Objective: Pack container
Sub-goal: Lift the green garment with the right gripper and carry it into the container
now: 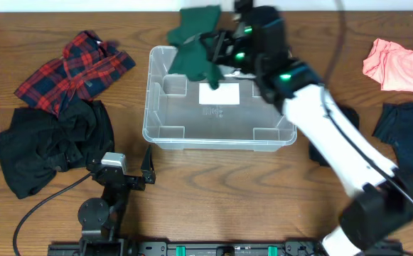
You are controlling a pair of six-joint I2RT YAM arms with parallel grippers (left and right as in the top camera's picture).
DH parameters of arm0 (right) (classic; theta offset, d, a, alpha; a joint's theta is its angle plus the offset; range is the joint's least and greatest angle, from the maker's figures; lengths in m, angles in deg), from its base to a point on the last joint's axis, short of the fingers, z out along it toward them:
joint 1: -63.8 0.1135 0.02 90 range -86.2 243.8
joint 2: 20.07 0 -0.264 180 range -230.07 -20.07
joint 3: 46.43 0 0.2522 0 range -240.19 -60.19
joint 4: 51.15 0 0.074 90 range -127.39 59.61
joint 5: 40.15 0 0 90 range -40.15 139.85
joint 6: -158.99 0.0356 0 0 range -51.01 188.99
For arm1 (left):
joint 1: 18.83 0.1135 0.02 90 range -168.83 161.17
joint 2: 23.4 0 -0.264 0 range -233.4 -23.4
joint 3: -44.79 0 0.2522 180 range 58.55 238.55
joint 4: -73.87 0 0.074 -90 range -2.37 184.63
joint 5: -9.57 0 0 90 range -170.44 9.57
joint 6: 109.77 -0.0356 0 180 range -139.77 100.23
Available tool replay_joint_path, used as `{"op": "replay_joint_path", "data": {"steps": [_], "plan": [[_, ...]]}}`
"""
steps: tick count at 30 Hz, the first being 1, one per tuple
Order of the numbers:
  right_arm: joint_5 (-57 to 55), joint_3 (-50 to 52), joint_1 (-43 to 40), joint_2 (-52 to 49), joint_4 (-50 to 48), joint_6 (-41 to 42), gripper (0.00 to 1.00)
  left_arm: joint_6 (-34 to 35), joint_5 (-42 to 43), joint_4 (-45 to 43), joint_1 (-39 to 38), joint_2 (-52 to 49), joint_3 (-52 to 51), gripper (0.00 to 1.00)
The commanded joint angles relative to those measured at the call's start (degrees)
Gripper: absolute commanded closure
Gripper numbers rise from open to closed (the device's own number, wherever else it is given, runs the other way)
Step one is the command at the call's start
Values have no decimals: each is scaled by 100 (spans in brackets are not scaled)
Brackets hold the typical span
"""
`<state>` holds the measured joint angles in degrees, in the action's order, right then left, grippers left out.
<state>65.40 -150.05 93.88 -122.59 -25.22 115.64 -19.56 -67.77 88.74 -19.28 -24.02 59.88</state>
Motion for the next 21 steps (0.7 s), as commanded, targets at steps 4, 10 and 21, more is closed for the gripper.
{"op": "replay_joint_path", "data": {"steps": [4, 10, 21], "plan": [[-391, -44, 404, -662, -474, 1180, 99, 11, 33, 181, -17, 28, -109, 2], [-529, -44, 498, -1078, -463, 1419, 99, 11, 33, 181, -17, 28, -109, 2], [-693, -33, 492, -1104, -310, 1040, 4, 11, 33, 181, -17, 28, -109, 2]]}}
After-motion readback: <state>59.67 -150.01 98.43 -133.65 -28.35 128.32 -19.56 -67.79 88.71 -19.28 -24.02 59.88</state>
